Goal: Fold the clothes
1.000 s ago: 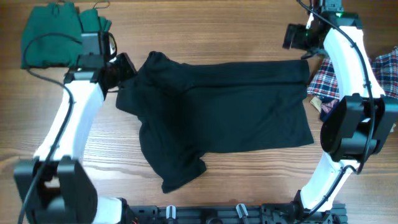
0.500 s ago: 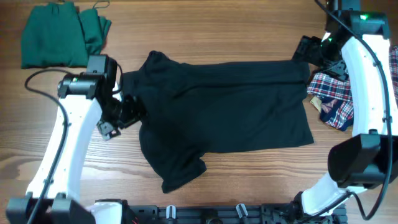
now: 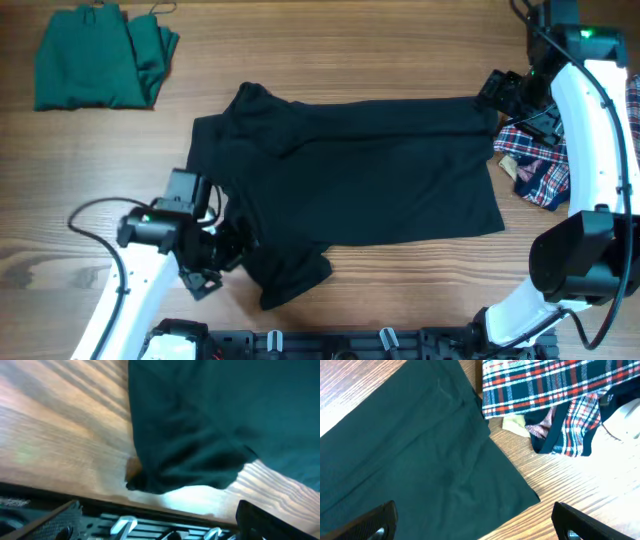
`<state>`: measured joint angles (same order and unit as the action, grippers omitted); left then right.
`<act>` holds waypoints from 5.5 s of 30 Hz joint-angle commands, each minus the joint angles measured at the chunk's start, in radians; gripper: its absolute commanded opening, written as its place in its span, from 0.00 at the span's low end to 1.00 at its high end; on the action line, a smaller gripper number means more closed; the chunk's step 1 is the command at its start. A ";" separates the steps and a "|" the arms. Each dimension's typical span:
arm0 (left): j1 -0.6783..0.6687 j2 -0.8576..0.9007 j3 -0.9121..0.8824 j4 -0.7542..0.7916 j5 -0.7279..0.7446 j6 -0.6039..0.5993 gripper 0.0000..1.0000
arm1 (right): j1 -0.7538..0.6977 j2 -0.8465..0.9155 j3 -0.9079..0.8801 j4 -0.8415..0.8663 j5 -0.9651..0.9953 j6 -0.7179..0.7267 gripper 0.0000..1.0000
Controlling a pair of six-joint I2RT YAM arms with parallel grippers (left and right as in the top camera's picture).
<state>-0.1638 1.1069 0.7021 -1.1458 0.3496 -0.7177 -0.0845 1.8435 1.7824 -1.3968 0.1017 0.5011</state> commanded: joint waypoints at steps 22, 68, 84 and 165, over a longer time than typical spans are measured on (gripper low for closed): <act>-0.005 0.114 -0.319 0.381 0.219 -0.049 0.64 | -0.124 -0.011 -0.066 0.029 0.011 0.051 1.00; -0.081 0.247 -0.319 0.567 0.244 -0.083 0.04 | -0.205 -0.323 -0.929 0.431 -0.116 0.235 1.00; -0.081 0.247 -0.319 0.571 0.244 -0.083 0.04 | -0.205 -0.322 -1.070 0.762 -0.328 0.102 1.00; -0.080 0.217 -0.087 1.071 -0.483 0.113 0.04 | -0.086 -0.253 -0.947 1.248 -0.324 0.128 0.04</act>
<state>-0.2405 1.3087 0.5968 -0.0883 -0.0750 -0.6247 -0.1783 1.5684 0.8265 -0.1677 -0.2829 0.6090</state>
